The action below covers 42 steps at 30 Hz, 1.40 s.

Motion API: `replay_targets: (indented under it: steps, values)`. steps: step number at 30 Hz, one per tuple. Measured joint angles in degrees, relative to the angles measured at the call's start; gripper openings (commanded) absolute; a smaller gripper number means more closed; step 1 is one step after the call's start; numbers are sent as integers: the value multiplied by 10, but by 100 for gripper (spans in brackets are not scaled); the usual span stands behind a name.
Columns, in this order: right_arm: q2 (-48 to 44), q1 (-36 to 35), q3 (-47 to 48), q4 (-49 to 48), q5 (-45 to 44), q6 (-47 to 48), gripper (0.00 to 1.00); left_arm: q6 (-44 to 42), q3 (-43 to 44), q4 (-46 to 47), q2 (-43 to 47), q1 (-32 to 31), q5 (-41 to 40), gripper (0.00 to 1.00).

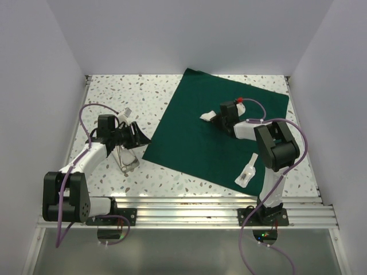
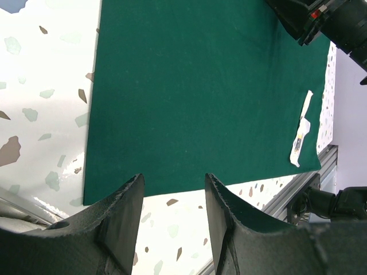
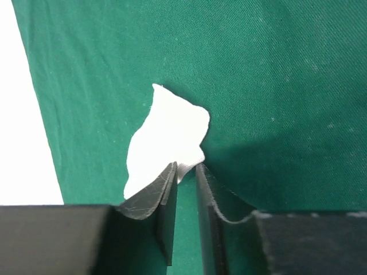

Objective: Prepare the surgical pack

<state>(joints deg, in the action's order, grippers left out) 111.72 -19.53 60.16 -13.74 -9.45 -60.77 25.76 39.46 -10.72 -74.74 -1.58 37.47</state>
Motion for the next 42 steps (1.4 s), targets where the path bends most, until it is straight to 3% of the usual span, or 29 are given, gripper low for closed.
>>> replay_targets:
  steps: [8, 14, 16, 35, 42]
  values:
    - [0, 0, 3, 13, -5, 7, 15, 0, 0, 0, 0, 0, 0, 50]
    - [0, 0, 21, 37, -16, 30, 28, 0, 0, 0, 0, 0, 0, 50]
    - [0, 0, 24, 39, -17, 37, 28, 0, 0, 0, 0, 0, 0, 50]
    - [2, 2, 61, 65, -21, 59, 0, 0, 0, 0, 0, 0, 0, 50]
    - [19, 9, 75, 65, -27, 70, 0, 0, 0, 0, 0, 0, 0, 50]
